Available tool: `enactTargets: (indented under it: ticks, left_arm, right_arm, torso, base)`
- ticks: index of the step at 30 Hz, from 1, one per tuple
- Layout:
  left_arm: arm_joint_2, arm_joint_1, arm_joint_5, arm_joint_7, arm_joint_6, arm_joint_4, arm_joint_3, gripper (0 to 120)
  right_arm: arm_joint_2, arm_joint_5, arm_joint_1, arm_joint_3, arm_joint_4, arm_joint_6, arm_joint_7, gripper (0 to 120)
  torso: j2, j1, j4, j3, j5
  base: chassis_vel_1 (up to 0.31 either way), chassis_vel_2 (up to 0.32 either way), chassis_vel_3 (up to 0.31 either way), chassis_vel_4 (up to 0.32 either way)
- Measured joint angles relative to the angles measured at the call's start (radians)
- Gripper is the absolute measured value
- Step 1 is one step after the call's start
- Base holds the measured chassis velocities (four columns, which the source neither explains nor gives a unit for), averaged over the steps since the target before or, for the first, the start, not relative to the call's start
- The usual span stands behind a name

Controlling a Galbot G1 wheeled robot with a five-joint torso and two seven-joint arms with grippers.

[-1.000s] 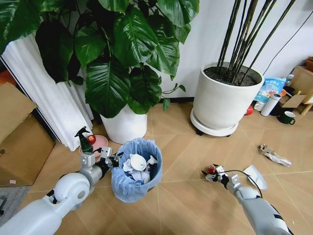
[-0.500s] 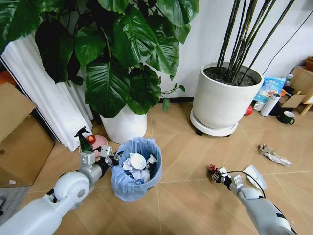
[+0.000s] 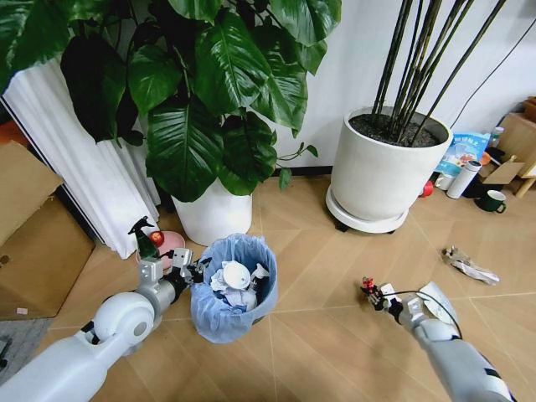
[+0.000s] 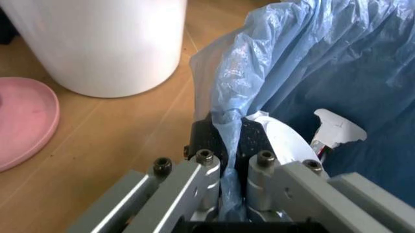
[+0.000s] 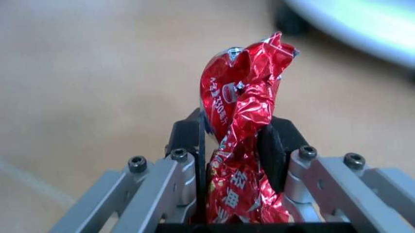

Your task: Pick up the trash bin and place the garbage on the floor into it.

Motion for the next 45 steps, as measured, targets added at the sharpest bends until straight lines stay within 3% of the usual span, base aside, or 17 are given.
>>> enactTargets:
  ticks: [2,6,9,12,15,18,21,28,30,34,45]
  left_arm:
    - [0.004,-0.016,-0.001,0.004,0.000,0.013,0.027,0]
    - [0.004,-0.026,-0.002,0.005,0.000,0.020,0.041,0]
    - [0.001,-0.058,-0.004,0.011,0.000,0.042,0.085,0]
    - [-0.006,-0.085,-0.005,0.013,0.000,0.054,0.117,0]
    - [-0.057,-0.193,-0.014,0.013,-0.001,0.093,0.228,0]
    - [-0.085,-0.267,-0.024,0.012,-0.003,0.111,0.309,0]
    - [-0.105,-0.315,-0.034,0.012,-0.004,0.120,0.353,0]
    - [-0.115,-0.348,-0.055,0.024,-0.009,0.109,0.367,0]
    - [-0.114,-0.348,-0.055,0.024,-0.009,0.109,0.367,0]
    - [-0.111,-0.348,-0.054,0.024,-0.008,0.109,0.363,0]
    - [-0.111,-0.343,-0.049,0.015,-0.004,0.113,0.345,0]
  right_arm:
    - [-0.026,0.131,-0.001,-0.029,0.107,0.070,-0.105,22]
    - [-0.038,0.190,-0.001,-0.046,0.153,0.091,-0.143,22]
    - [-0.066,0.361,-0.007,-0.101,0.279,0.130,-0.249,22]
    - [-0.082,0.465,-0.012,-0.134,0.375,0.131,-0.295,22]
    - [-0.122,0.638,-0.003,-0.231,0.612,0.090,-0.316,22]
    - [-0.139,0.710,0.035,-0.328,0.710,0.056,-0.323,22]
    - [-0.139,0.732,0.090,-0.415,0.727,0.043,-0.345,22]
    - [-0.136,0.704,0.132,-0.492,0.698,0.018,-0.366,24]
    - [-0.139,0.695,0.132,-0.495,0.692,0.013,-0.371,29]
    - [-0.167,0.668,0.130,-0.501,0.685,-0.006,-0.388,51]
    - [-0.211,0.638,0.106,-0.459,0.685,-0.009,-0.383,86]
  torso:
    - [0.000,0.000,0.0008,0.000,0.0009]
    - [0.000,0.000,0.0010,0.000,0.0006]
    - [0.000,0.000,0.0014,0.000,-0.0001]
    - [0.000,0.000,0.0012,0.000,0.0014]
    - [0.000,0.000,0.0005,0.000,0.0004]
    - [0.000,0.000,0.0004,0.000,0.0001]
    - [0.000,0.000,0.0006,0.000,-0.0001]
    - [0.000,0.000,0.0007,0.000,0.0006]
    - [0.000,0.000,0.0006,0.000,0.0003]
    - [0.000,0.000,0.0007,0.000,0.0004]
    - [0.000,0.000,0.0007,0.000,0.0004]
  base:
    - [0.000,0.000,0.000,0.000]
    - [0.000,0.000,0.000,0.000]
    - [0.000,0.000,0.000,0.000]
    - [0.000,0.000,0.000,0.000]
    - [0.000,0.000,0.000,0.000]
    - [0.000,0.000,0.000,0.000]
    - [0.000,0.000,0.000,0.000]
    - [0.000,0.000,0.000,0.000]
    - [0.000,0.000,0.000,0.000]
    - [0.000,0.000,0.000,0.000]
    - [0.000,0.000,0.000,0.000]
